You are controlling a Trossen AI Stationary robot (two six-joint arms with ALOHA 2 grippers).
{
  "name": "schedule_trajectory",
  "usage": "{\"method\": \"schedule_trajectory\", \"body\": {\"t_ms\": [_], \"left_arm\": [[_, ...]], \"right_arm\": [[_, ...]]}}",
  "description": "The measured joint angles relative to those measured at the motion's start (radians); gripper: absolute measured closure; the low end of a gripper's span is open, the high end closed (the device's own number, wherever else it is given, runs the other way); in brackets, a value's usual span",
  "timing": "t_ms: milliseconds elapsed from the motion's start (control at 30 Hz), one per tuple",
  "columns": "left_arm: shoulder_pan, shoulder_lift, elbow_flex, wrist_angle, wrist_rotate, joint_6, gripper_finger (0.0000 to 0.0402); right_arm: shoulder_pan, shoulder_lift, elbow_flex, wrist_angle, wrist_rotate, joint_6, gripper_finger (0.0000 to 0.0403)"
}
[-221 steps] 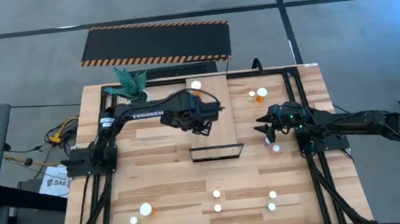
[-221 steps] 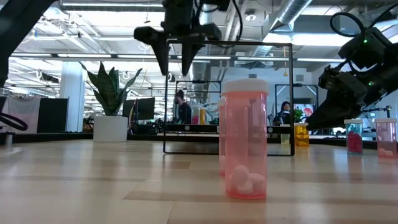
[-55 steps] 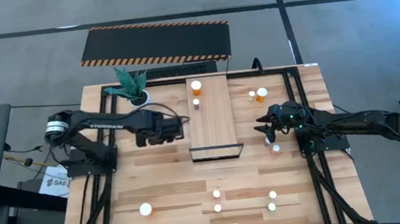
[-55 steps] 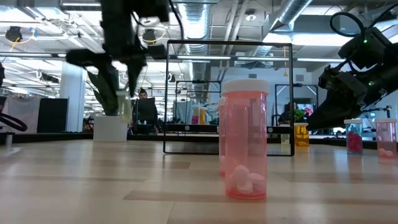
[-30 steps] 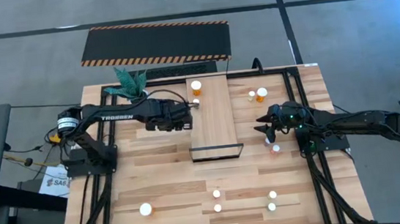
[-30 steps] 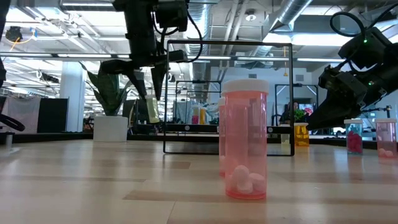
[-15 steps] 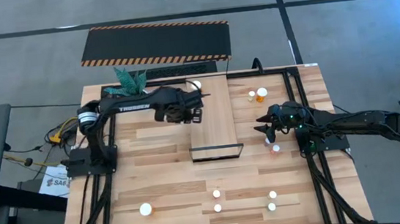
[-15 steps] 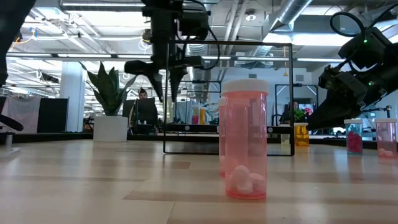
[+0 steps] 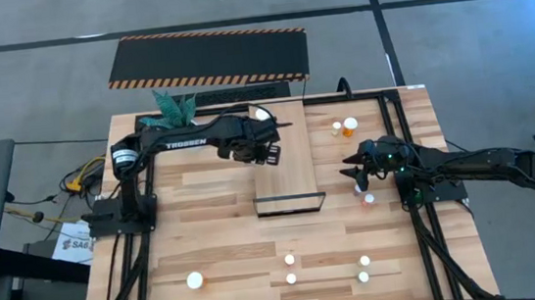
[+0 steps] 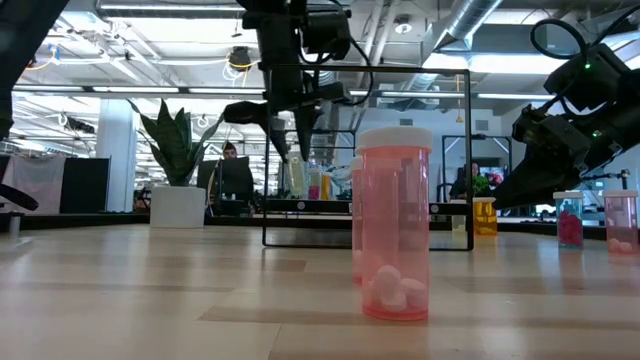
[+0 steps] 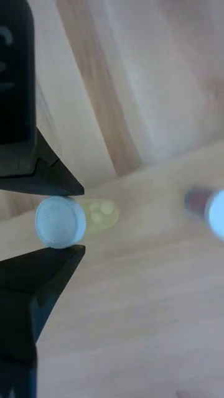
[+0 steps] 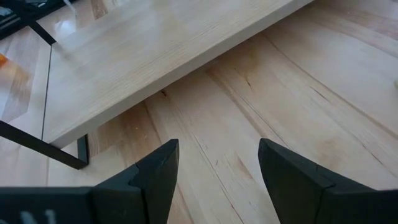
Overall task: Pick and place medicine bottles onto shelf by color
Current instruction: Put the bottom left yellow pill bottle on the shelf
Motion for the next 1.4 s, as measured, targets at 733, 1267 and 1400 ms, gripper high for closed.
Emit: {"method": "schedule_trajectory", "body": {"t_ms": [733,1267,1400], "left_arm": [[0.001,0.087,0.086,-0.026,0.052,0.035,0.0288],[0.007,0.092,0.173,-0.190,0.111,0.007,0.0288],[0.015,0.129,0.173,-0.206,0.197,-0.017,0.0288]], "right_arm": [[0.000,0.000,0.000,0.000,0.000,0.000,0.0157],[0.000,0.000,0.000,0.000,0.000,0.000,0.0157],[0.000,0.000,0.000,0.000,0.000,0.000,0.0157]]}}
